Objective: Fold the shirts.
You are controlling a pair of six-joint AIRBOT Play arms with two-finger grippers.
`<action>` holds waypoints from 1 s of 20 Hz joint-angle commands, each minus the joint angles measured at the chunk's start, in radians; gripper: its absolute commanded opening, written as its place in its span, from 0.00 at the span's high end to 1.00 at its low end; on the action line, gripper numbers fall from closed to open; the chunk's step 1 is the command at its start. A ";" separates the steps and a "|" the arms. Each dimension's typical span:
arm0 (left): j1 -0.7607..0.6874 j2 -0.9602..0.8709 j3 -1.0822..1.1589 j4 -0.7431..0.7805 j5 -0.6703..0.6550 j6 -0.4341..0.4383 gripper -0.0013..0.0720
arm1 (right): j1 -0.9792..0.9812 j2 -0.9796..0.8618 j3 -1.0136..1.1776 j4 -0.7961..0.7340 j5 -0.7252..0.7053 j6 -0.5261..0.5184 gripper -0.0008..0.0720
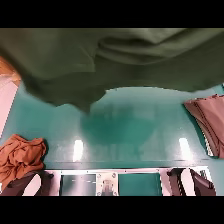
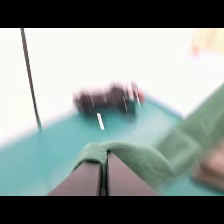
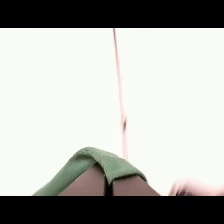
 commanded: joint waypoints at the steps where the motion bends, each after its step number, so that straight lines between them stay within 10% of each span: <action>1: 0.000 0.010 0.205 0.006 0.072 -0.044 0.95 | 0.000 0.063 0.072 -0.111 -0.144 0.027 0.97; 10: 0.000 -0.037 -0.442 0.045 0.058 -0.051 0.95 | 0.052 -0.033 -0.434 -0.040 -0.036 -0.006 0.97; 16: -0.131 -0.294 -0.932 -0.013 0.318 0.175 0.95 | 0.262 -0.362 -0.748 -0.040 -0.204 -0.119 0.97; 20: -0.184 -0.538 -0.938 -0.046 0.510 0.179 0.95 | 0.316 -0.686 -0.695 -0.021 -0.274 -0.125 0.97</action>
